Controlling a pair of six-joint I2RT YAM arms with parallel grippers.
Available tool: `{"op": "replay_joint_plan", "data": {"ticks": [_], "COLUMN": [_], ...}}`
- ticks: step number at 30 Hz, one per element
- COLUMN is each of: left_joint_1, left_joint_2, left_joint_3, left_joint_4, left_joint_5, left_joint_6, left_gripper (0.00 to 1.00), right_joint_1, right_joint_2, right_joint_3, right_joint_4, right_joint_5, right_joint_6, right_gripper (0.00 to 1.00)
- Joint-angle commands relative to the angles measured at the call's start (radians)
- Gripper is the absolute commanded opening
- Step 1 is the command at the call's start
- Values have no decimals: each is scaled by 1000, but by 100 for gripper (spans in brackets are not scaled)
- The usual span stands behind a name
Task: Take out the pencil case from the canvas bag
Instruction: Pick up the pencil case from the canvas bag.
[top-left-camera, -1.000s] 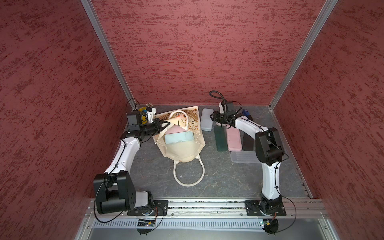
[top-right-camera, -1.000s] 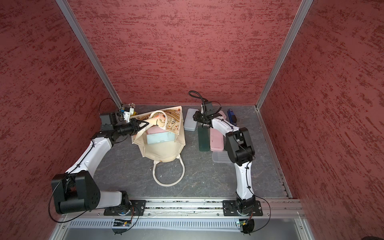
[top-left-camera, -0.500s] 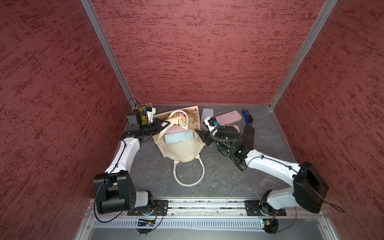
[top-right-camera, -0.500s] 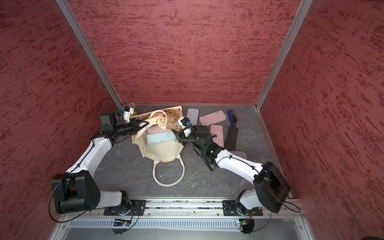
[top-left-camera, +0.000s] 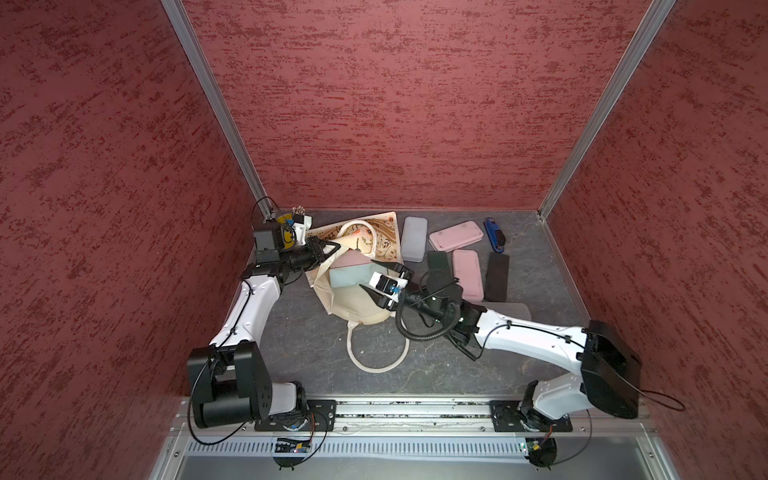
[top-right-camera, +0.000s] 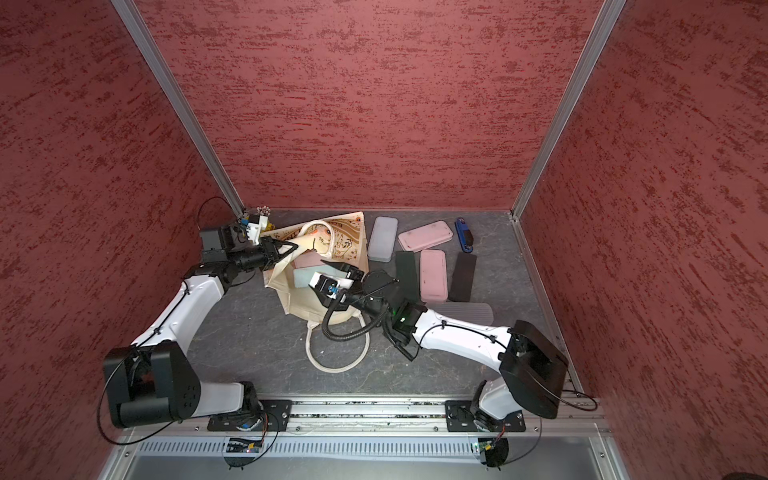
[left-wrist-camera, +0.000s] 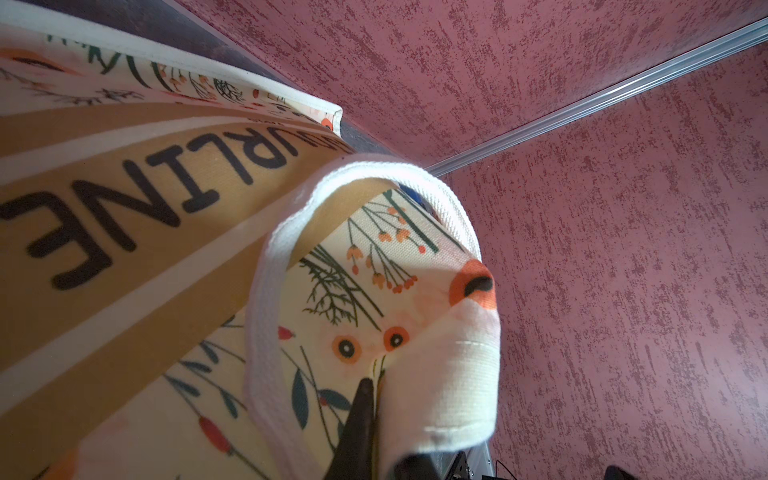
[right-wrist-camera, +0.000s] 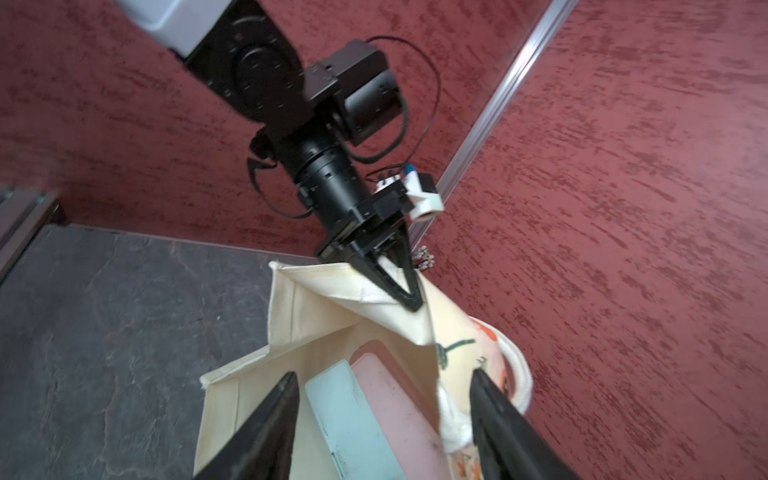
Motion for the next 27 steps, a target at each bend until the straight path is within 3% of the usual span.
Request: {"op": "replay_joint_plan", "data": {"ticks": [1,8,25,27], "left_joint_1": [3,3,-2,-4], "left_joint_2": [9,5,-1,-2], "left_joint_3": [-6,-8,-11,-11], "left_joint_4": [14,15,20,20], "left_joint_5": [11,11,14,12], "left_joint_6": [-14,-16,-20,-20], "left_gripper": [3,3,3,3], "right_joint_1": [29,31,31,32], "right_joint_2": [57,187,256,282], "right_joint_3": [66,205,312,334], "right_joint_4": [-142,-347,-347,-545], "right_joint_5": [61,76,76,113], "right_joint_6": [-135,-129,-129,-37], "right_gripper": [65,65,65,66]}}
